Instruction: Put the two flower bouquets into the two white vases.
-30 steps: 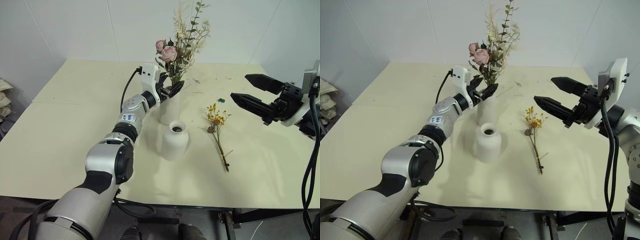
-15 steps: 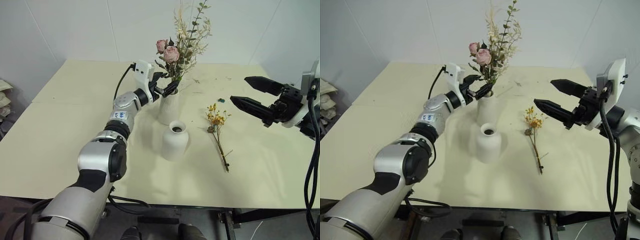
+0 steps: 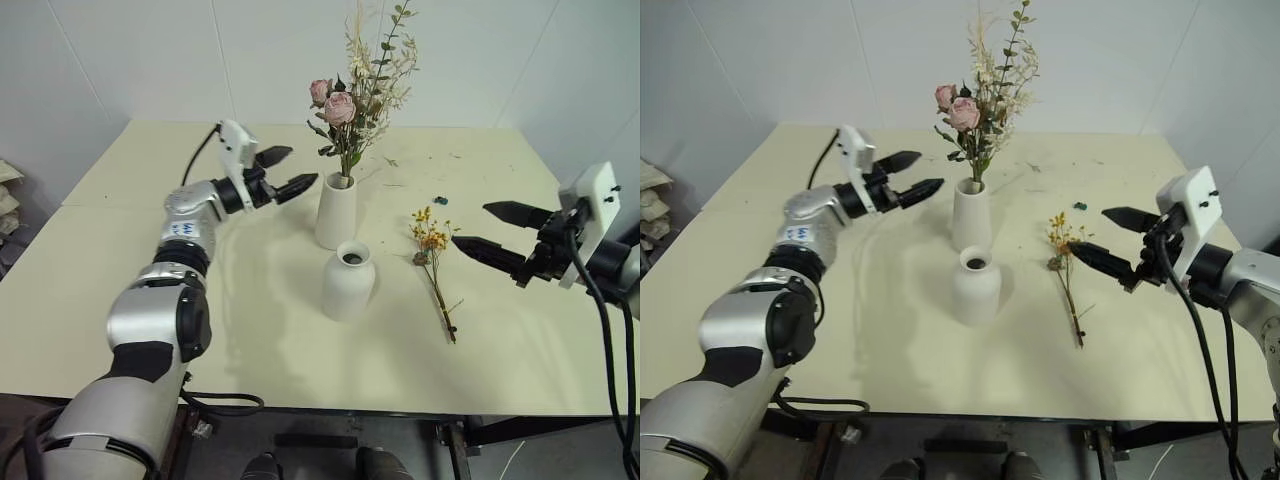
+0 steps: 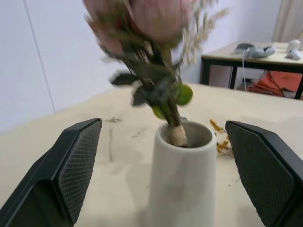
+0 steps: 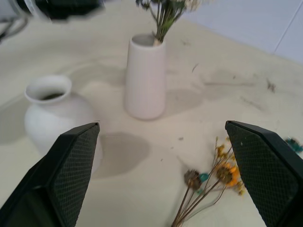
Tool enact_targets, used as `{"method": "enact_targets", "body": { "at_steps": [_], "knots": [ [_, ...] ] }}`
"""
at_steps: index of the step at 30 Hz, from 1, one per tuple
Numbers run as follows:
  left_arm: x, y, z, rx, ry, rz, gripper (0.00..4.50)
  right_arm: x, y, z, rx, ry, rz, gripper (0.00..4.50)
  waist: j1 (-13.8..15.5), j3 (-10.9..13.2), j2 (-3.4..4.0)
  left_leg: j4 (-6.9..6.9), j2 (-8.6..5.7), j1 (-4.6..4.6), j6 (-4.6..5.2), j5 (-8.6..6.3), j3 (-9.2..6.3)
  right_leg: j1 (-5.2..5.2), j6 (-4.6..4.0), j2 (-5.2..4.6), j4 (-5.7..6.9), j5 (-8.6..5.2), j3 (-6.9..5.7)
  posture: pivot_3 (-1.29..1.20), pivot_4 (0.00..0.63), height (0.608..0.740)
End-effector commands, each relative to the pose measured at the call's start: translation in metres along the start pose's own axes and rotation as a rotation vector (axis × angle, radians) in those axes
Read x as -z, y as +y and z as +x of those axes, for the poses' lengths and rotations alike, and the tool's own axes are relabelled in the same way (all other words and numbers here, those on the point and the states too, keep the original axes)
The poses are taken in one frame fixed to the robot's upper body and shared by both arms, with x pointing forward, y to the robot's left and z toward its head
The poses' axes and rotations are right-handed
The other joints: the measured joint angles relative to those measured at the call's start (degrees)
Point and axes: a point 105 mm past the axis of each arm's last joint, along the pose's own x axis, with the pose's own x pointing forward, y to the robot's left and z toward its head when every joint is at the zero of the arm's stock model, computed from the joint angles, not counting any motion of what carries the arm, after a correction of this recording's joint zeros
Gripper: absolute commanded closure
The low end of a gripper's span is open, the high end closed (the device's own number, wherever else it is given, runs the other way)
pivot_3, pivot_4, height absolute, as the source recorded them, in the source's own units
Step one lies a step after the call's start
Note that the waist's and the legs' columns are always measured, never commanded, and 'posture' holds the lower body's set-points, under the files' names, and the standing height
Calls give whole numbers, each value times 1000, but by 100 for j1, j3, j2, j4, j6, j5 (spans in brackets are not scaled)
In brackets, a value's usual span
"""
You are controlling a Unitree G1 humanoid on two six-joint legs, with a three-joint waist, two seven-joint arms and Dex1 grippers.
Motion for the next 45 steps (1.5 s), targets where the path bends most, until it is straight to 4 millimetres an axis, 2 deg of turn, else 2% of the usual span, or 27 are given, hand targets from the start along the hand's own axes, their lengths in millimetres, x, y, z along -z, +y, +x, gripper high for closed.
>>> {"method": "enact_targets", "body": {
  "at_steps": [1,4,7,13,15,18,25,31,36,39,45],
  "knots": [
    [-17,-1,-13,77,-59,-2,33,6,3,0,27,81,-2,0,5,0,0,0,0,0,0,0,0,0,0,0,0,0,0,0,150,740],
    [-21,-4,-33,162,-88,-63,33,28,5,2,33,222,73,0,8,0,0,1,0,0,1,1,-1,0,-2,0,2,-1,-1,0,150,740],
    [-14,-16,-63,309,-42,-116,33,54,1,9,75,362,171,0,-49,0,0,1,1,1,2,0,-1,-1,-6,0,3,-3,0,0,150,740],
    [-23,-29,-84,402,-134,-202,33,63,2,17,78,409,172,0,-125,0,0,1,3,0,5,1,-12,-2,-12,0,14,-7,-5,0,150,740],
    [-22,-39,-94,449,-131,-255,33,69,2,19,78,443,166,0,-152,-1,1,0,4,0,5,1,-11,-2,-12,-1,13,-7,-4,0,150,740],
    [-17,-47,-105,482,-72,-226,33,77,0,23,86,477,171,0,-163,-1,1,-2,7,2,7,-1,-11,-4,-16,0,26,-9,-3,0,150,740],
    [-29,-56,-116,533,-46,-116,33,87,-13,37,144,517,173,0,-141,-1,1,1,6,6,8,4,-10,-7,-23,1,27,-10,-4,0,150,740],
    [-46,-55,-119,537,-78,-3,33,89,-26,47,189,525,177,0,-138,-1,1,0,6,3,10,3,-9,-8,-27,1,23,-13,-5,0,150,740],
    [-49,-59,-123,560,-30,19,33,88,-37,60,226,532,206,0,-166,-1,1,-3,6,1,10,2,-7,-12,-26,1,21,-13,-3,0,150,740],
    [-49,-60,-127,563,-4,15,33,90,-37,65,222,554,211,0,-168,0,1,-8,6,2,12,1,-7,-14,-28,2,22,-15,-4,0,150,740],
    [-51,-59,-131,555,22,32,33,101,-25,73,193,635,200,0,-164,0,1,-9,6,0,13,1,-7,-18,-29,2,23,-17,-4,0,150,740]
  ]
}}
